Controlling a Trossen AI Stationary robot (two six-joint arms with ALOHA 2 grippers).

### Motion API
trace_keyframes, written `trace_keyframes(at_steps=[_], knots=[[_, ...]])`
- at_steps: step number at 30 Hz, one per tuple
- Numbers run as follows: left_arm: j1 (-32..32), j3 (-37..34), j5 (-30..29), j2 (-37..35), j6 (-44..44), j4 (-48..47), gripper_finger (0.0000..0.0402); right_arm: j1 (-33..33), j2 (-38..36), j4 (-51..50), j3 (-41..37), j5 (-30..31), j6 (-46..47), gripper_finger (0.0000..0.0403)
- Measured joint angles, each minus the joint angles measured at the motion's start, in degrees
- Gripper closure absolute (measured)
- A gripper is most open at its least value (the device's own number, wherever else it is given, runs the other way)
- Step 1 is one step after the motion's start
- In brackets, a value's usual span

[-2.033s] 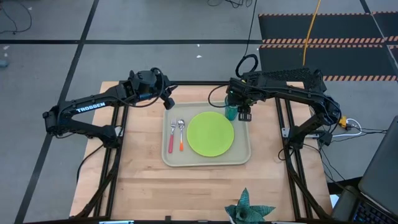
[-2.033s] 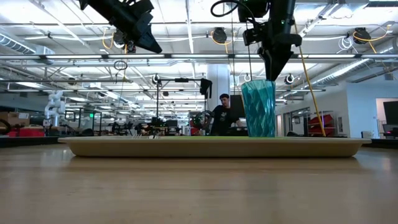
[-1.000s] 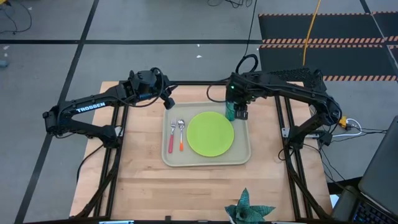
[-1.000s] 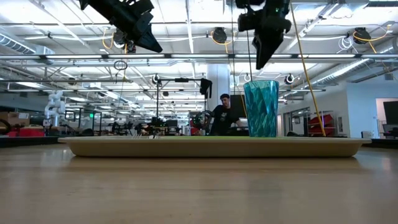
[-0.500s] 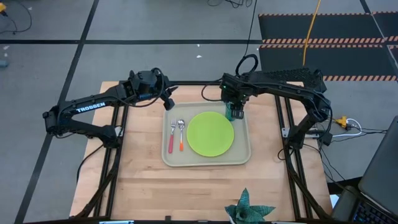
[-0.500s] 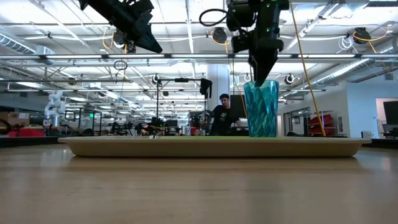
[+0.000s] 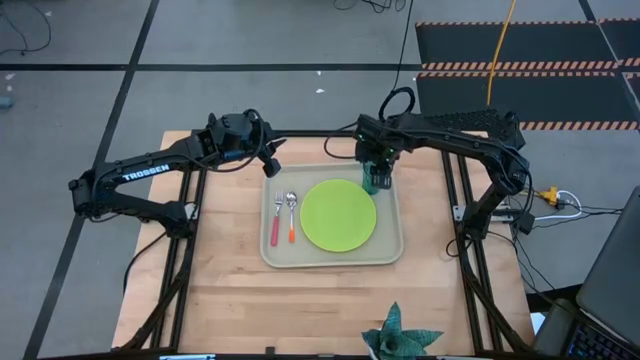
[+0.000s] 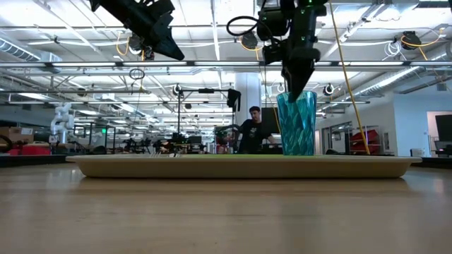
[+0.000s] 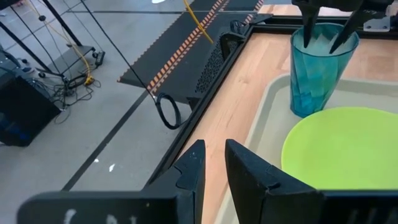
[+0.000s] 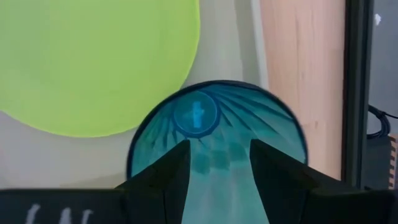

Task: Pick and place plate/cup/fork/spoon on tray
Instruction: Adjust the blue glass

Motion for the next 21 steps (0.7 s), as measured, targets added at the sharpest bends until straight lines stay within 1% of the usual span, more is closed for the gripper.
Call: trace_keyframes(at_steps=[7,13,21], knots=[[0.0,0.0,0.0,0.0,-0.2,-0.5,0.0334,-0.9,0.0,0.9,0.0,0.0,-0.1,0.0245],[0.0,0.0,0.0,0.0,-0.2,-0.7,0.0334,-0.8,0.0,0.7,0.0,-1.4,1.8,0.0245],[0.0,0.0,0.0,0.0,-0.4,-1.3,0.0334,-0.8,0.0,-0.2,0.0,-1.4,2.7,0.0245]])
